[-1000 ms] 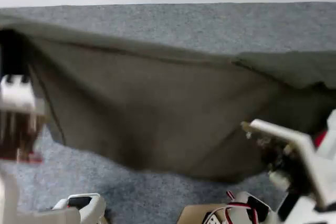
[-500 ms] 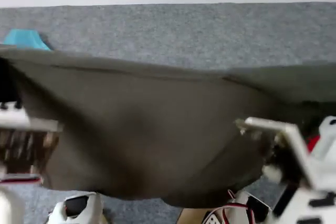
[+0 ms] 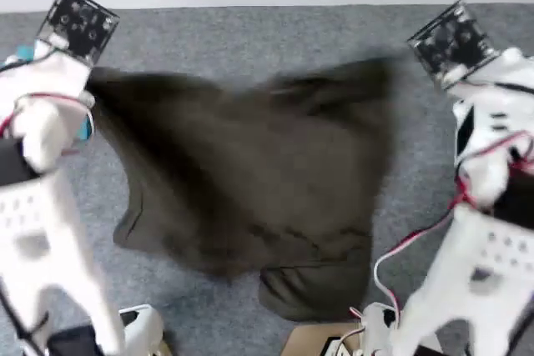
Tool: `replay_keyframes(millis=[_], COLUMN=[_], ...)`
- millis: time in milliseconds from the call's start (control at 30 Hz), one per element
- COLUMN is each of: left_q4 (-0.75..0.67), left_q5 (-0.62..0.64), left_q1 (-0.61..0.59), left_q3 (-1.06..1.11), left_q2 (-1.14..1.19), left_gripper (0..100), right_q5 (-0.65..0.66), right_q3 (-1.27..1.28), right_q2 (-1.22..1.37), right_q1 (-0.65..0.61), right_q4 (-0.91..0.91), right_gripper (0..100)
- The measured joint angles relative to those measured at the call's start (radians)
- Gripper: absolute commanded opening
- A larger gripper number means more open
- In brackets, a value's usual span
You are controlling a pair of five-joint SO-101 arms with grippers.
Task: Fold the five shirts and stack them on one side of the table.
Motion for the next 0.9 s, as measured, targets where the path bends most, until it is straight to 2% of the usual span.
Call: replay_keyframes(millis=[233, 400, 567, 733, 900], left_q4=[-0.315, -0.368, -0.296, -0.129, -0.046], left_q5=[0.000, -0.031, -0.071, -0.091, -0.084], left_q1=[0.003, 0.044, 0.051, 0.026, -0.003], left_q3=[0.041, 0.041, 0.041, 0.061, 0.107], left_q2=[0.265, 0.358, 0.371, 0.410, 0.436], left_gripper=[0, 0, 0, 0, 0], right_q5=[0.000, 0.000, -0.009, -0.129, -0.229], right_q3=[0.180, 0.181, 0.181, 0.181, 0.178], right_q2=[0.141, 0.215, 0.292, 0.413, 0.509], right_q1=[-0.058, -0.098, -0.153, -0.233, -0.342], right_q4=[-0.318, -0.364, -0.364, -0.364, -0.288], right_gripper=[0.9, 0.9, 0.9, 0.9, 1.0])
